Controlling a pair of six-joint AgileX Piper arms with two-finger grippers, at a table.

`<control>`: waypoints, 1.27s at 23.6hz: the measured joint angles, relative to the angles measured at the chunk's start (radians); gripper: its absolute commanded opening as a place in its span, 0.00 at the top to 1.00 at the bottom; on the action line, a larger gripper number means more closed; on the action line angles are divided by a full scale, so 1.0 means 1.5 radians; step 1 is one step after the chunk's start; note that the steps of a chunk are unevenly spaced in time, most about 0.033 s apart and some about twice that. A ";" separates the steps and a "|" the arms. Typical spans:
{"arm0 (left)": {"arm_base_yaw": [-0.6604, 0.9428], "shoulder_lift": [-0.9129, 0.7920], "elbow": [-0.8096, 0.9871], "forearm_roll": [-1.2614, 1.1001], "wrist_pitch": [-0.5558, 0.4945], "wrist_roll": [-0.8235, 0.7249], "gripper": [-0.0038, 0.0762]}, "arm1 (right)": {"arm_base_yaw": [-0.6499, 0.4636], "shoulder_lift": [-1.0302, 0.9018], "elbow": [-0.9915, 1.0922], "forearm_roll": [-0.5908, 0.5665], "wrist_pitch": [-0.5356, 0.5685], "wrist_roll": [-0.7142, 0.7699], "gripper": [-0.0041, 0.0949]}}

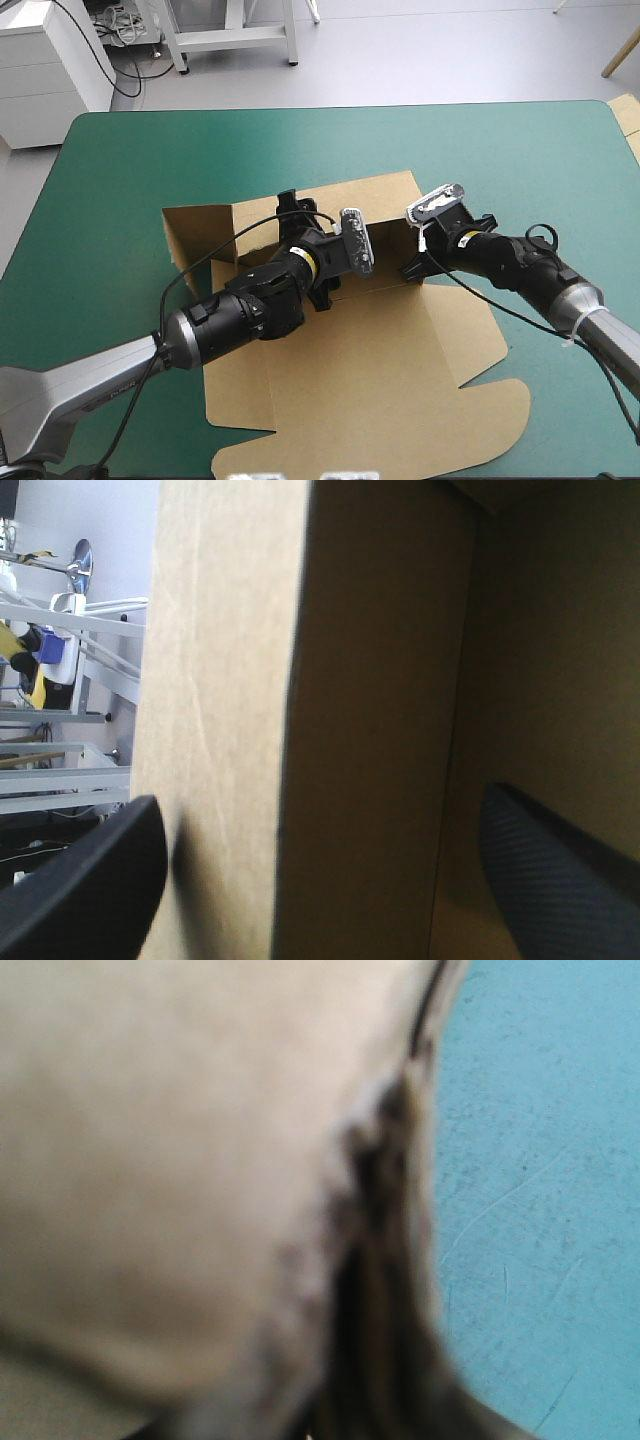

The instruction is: Fold the box

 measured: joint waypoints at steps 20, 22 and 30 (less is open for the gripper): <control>-0.150 -0.051 -0.293 -0.188 0.338 0.105 0.93 | 0.000 0.000 -0.002 -0.006 0.001 0.020 0.97; -0.065 -0.051 -0.333 -0.251 0.348 0.123 0.94 | 0.001 0.000 -0.002 -0.029 0.000 0.053 0.97; 0.133 -0.084 -0.365 -0.282 0.353 0.106 0.95 | 0.001 -0.007 -0.004 -0.169 0.010 0.221 0.97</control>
